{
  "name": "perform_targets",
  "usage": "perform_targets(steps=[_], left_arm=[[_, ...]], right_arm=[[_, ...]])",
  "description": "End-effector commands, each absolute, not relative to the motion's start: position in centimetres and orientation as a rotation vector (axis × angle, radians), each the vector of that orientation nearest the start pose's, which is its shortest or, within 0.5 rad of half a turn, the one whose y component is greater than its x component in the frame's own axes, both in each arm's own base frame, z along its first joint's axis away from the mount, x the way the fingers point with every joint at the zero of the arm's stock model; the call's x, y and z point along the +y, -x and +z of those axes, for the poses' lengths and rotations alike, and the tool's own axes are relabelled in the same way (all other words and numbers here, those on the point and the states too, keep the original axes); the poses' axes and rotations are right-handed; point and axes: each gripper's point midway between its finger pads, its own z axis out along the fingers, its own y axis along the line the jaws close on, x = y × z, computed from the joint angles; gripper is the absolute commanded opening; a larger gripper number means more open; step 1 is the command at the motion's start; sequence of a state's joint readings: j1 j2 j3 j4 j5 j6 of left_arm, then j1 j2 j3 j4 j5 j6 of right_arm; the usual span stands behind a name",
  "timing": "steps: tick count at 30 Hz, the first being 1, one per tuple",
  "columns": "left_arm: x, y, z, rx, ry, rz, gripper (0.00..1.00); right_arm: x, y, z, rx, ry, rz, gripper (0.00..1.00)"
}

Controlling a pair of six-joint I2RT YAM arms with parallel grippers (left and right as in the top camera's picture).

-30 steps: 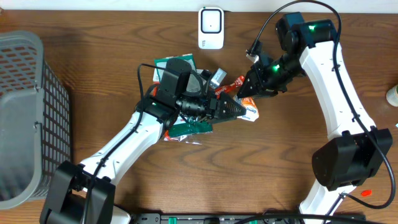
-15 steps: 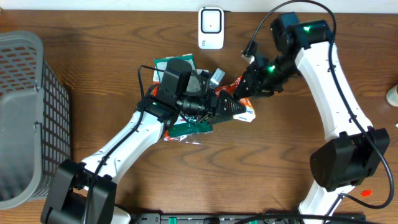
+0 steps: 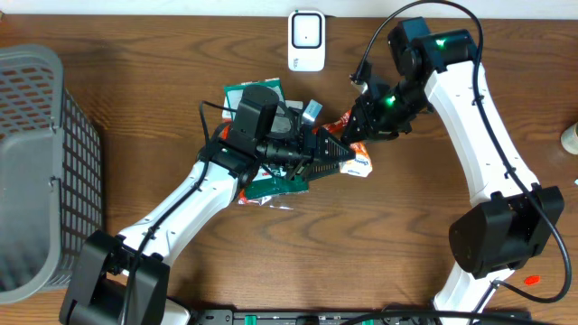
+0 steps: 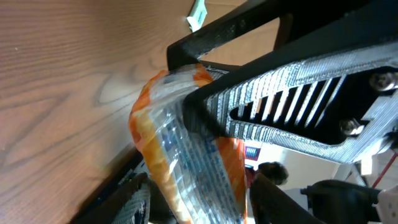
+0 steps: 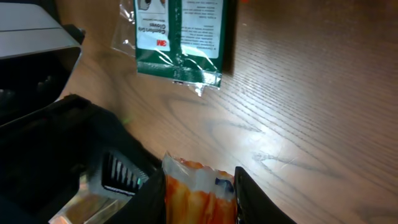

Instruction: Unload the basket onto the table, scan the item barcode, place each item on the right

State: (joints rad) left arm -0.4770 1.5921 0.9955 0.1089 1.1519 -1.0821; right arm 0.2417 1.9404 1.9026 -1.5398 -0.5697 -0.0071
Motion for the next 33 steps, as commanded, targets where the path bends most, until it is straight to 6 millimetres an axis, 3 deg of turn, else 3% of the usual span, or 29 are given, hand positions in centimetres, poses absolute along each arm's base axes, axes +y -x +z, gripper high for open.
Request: perform_targets(steps=[1, 10, 20, 33], left_arm=[[-31.9, -27.7, 22.3, 2.468, -0.126, -2.038, 0.51], [-31.9, -27.7, 22.3, 2.494, -0.069, -2.054, 0.58], [-32.0, -28.0, 22.4, 2.521, 0.033, -2.067, 0.53], [-32.7, -28.0, 23.5, 2.472, -0.002, -2.095, 0.52]], right_arm=[[17.5, -33.4, 19.2, 3.063, 0.357, 0.861, 0.02], [17.6, -33.8, 19.2, 3.054, 0.331, 0.859, 0.02], [17.7, -34.0, 19.2, 3.047, 0.327, 0.859, 0.02], [17.7, -34.2, 19.2, 3.037, 0.320, 0.860, 0.02]])
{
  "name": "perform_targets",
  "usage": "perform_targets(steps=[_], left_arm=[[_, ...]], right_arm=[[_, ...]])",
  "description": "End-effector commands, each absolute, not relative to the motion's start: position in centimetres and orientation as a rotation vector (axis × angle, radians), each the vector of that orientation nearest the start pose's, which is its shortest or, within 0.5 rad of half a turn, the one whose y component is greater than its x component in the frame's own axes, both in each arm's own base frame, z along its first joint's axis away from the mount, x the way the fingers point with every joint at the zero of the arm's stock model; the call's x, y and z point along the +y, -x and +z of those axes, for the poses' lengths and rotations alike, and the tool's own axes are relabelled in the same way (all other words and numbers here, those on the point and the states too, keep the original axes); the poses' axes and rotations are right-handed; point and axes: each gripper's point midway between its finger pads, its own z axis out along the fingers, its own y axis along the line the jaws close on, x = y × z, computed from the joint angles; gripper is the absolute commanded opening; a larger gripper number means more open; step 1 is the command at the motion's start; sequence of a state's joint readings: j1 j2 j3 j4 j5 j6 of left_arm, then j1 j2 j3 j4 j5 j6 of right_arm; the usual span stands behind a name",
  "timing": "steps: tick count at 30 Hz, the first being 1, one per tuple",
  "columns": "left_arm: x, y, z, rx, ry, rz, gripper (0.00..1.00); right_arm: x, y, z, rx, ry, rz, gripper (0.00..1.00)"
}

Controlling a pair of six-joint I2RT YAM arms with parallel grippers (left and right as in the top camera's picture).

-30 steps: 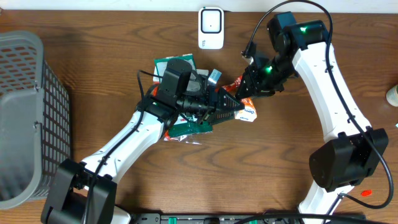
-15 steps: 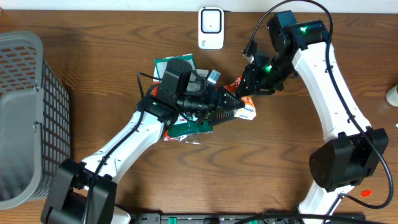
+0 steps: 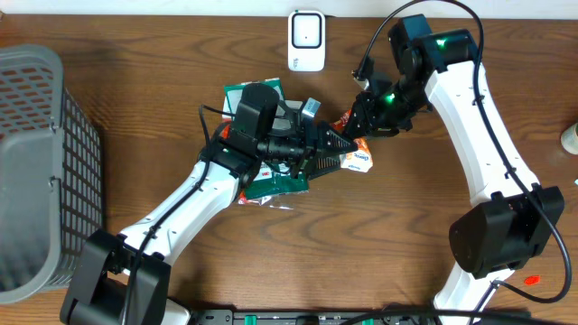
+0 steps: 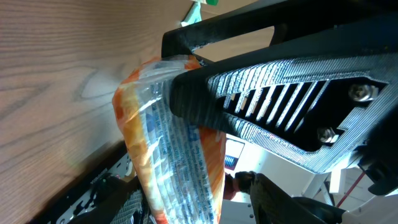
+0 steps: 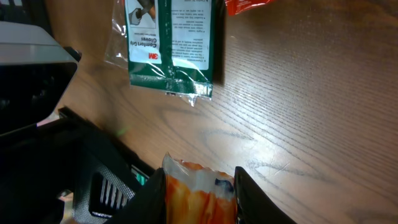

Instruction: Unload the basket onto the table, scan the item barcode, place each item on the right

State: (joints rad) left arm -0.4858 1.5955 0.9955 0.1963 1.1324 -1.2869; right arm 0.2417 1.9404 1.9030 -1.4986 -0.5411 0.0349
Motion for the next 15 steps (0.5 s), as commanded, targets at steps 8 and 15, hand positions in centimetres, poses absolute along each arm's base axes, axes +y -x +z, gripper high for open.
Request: perform_targets(steps=[8, 15], left_arm=[[-32.73, -28.33, 23.33, 2.411, -0.106, -2.035, 0.52], [-32.71, -28.51, 23.14, 2.408, -0.105, -2.016, 0.42]], right_arm=[[17.80, -34.21, 19.24, 3.035, 0.320, 0.866, 0.02], [17.83, -34.27, 19.25, 3.034, 0.315, 0.867, 0.02]])
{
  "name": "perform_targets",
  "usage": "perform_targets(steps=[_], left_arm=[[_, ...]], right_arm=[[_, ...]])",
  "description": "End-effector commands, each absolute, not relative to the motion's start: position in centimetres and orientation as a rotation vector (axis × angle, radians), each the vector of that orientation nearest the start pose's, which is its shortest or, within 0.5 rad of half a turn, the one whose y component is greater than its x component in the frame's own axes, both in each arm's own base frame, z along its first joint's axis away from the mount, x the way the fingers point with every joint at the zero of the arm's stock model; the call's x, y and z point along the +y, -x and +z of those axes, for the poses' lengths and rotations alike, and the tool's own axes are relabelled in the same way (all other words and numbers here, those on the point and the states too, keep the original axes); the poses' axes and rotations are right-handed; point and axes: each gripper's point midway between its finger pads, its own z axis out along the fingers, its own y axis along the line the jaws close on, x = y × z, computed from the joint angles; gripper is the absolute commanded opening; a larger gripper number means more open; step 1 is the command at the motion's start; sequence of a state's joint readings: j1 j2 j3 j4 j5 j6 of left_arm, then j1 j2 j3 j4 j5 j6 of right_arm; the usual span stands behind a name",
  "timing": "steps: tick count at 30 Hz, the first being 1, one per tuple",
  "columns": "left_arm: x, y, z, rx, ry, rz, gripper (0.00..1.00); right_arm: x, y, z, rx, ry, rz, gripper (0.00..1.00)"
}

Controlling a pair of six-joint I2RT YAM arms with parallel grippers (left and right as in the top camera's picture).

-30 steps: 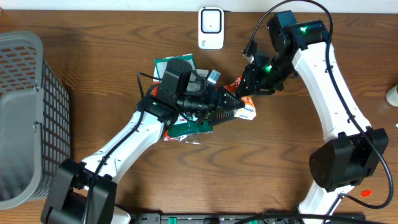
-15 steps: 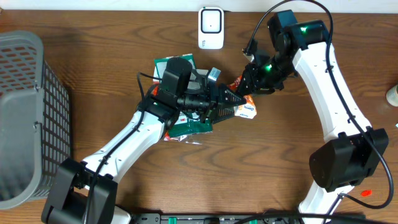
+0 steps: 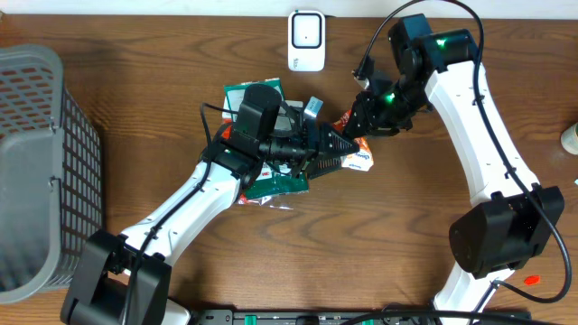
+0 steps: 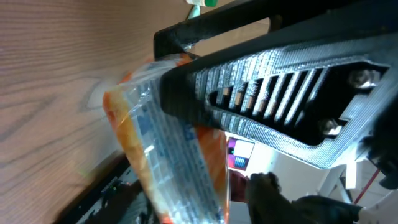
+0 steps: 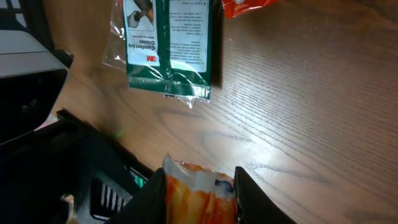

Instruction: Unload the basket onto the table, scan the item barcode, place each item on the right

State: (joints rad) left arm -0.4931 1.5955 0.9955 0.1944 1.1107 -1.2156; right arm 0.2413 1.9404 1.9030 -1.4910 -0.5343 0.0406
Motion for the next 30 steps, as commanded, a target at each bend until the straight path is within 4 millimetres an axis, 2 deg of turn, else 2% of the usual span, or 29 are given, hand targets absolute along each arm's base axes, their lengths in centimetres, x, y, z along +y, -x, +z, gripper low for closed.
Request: perform_targets(steps=[1, 6, 11, 14, 15, 17, 19, 25, 28, 30], left_arm=[[-32.7, -28.5, 23.0, 2.414, -0.098, -2.014, 0.39], [-32.7, -28.5, 22.9, 2.421, -0.095, -2.012, 0.31], [-32.7, -28.5, 22.9, 2.421, -0.095, -2.012, 0.30], [-32.7, -28.5, 22.9, 2.420, -0.095, -2.013, 0.19], [-32.7, -28.5, 22.9, 2.420, -0.095, -2.012, 0.13], [-32.7, -28.5, 22.9, 2.419, -0.096, -2.012, 0.11], [-32.7, -28.5, 23.0, 2.414, -0.103, -2.012, 0.08], [-32.7, -28.3, 23.4, 2.405, -0.121, -2.040, 0.07], [-32.7, -28.2, 24.8, 2.364, -0.153, -2.100, 0.08], [-32.4, -28.5, 26.2, 2.306, -0.182, -2.143, 0.07]], right_arm=[[17.8, -34.3, 19.3, 3.034, 0.315, 0.870, 0.02], [17.9, -34.3, 19.3, 3.034, 0.316, 0.870, 0.01], [17.9, -34.3, 19.3, 3.033, 0.316, 0.870, 0.02], [17.9, -34.3, 19.3, 3.032, 0.316, 0.870, 0.05], [17.8, -34.3, 19.2, 3.032, 0.317, 0.868, 0.10], [17.8, -34.4, 19.2, 3.026, 0.319, 0.863, 0.25], [17.8, -34.6, 19.2, 3.020, 0.322, 0.858, 0.35], [17.2, -35.3, 18.9, 3.010, 0.314, 0.798, 0.56], [15.9, -36.0, 18.3, 3.016, 0.312, 0.661, 0.64], [14.8, -36.4, 17.9, 3.025, 0.288, 0.568, 0.67]])
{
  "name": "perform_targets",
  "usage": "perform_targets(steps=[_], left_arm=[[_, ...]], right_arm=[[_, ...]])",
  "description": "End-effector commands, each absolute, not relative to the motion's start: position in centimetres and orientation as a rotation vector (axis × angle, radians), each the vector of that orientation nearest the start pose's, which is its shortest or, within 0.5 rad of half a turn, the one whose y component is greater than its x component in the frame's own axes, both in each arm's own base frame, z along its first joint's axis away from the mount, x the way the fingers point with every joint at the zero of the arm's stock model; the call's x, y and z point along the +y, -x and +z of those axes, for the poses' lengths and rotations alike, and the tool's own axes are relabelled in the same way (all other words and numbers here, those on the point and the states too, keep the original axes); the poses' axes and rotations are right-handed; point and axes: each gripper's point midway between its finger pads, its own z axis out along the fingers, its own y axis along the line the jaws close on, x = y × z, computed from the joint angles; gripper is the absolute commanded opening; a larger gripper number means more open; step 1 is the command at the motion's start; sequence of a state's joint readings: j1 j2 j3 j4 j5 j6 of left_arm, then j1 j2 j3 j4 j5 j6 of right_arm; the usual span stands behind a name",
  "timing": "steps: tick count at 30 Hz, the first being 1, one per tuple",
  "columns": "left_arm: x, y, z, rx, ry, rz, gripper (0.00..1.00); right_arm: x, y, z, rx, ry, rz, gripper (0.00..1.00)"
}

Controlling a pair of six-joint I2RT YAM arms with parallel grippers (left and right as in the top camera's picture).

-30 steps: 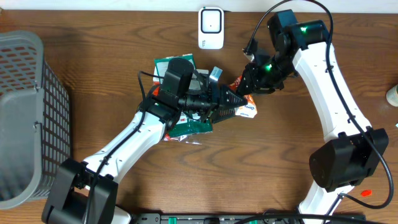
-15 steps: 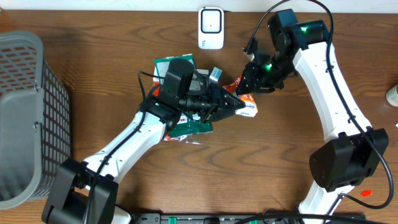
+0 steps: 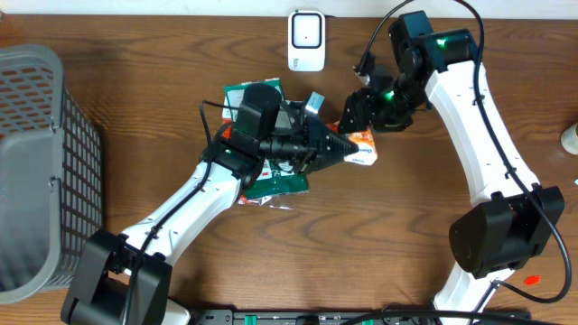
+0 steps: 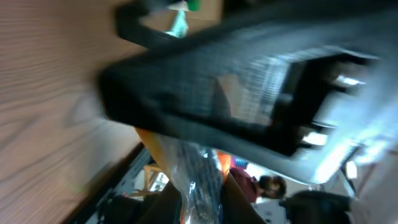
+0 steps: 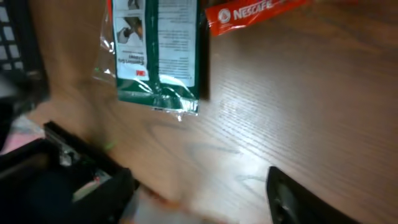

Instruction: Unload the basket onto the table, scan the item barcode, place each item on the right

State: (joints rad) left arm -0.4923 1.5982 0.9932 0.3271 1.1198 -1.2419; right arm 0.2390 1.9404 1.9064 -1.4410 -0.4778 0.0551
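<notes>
An orange snack packet (image 3: pixel 363 144) hangs just above the table's middle, its clear crinkled end (image 4: pixel 199 191) pinched between the dark fingers (image 4: pixel 163 202) of my left gripper (image 3: pixel 347 144), which is shut on it. My right gripper (image 3: pixel 354 110) stands just behind the packet, open. In the right wrist view its fingers (image 5: pixel 289 196) are spread wide with only bare wood and a blur between them. The white barcode scanner (image 3: pixel 306 41) sits at the table's far edge. Blurred black right-arm parts fill most of the left wrist view.
A green 3M glove packet (image 3: pixel 275 183) lies under my left arm and also shows in the right wrist view (image 5: pixel 158 56), next to a red Nescafe sachet (image 5: pixel 255 12). A grey mesh basket (image 3: pixel 36 171) stands at the left edge.
My right gripper has opened and let go of the orange packet, and sits slightly farther back. My left gripper's fingers have closed in on the packet's end and now hold it alone.
At each earlier moment my right gripper was shut on the orange packet, holding it just above the wood, while my left gripper's fingers stood wide on either side of its other end. Now the left is shut on the packet and the right is open.
</notes>
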Motion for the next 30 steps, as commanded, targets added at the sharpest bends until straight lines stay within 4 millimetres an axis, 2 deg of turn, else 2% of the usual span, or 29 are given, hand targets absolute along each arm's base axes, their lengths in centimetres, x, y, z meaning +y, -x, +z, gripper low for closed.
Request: perform_targets(steps=[1, 4, 9, 12, 15, 18, 20, 24, 28, 30], left_arm=[[-32.2, -28.7, 27.0, 2.272, -0.195, -2.160, 0.07], [-31.3, -29.5, 28.9, 2.186, -0.215, -2.193, 0.07], [-30.2, -30.1, 29.2, 2.181, -0.200, -2.201, 0.07], [-30.1, -30.1, 29.2, 2.184, -0.199, -2.204, 0.08], [-29.9, -30.4, 29.2, 2.182, -0.168, -2.203, 0.07], [-29.2, -31.5, 30.2, 2.124, -0.135, -2.193, 0.08], [-28.6, -32.3, 31.7, 2.045, -0.119, -2.197, 0.07], [-26.9, -33.4, 36.1, 1.817, -0.080, -2.232, 0.08], [-25.9, -34.0, 38.2, 1.762, 0.130, -2.390, 0.07], [-25.6, -34.1, 39.0, 1.720, 0.157, -2.410, 0.07]], right_arm=[[14.1, -36.8, 17.7, 3.031, 0.249, 0.516, 0.67], [11.9, -37.9, 17.4, 3.025, 0.128, 0.403, 0.66], [8.0, -39.5, 17.4, 2.994, -0.039, 0.375, 0.68], [4.4, -40.3, 17.4, 2.971, -0.174, 0.337, 0.69], [-0.5, -40.9, 16.8, 2.948, -0.358, 0.172, 0.68], [-3.3, -40.9, 15.7, 2.963, -0.459, 0.133, 0.66], [-4.4, -40.7, 14.6, 2.986, -0.504, 0.129, 0.65], [-5.6, -40.5, 11.6, 3.066, -0.553, 0.082, 0.64], [-6.4, -39.3, 8.2, 3.190, -0.574, -0.015, 0.61], [-6.8, -38.8, 6.4, 3.248, -0.575, -0.070, 0.59]])
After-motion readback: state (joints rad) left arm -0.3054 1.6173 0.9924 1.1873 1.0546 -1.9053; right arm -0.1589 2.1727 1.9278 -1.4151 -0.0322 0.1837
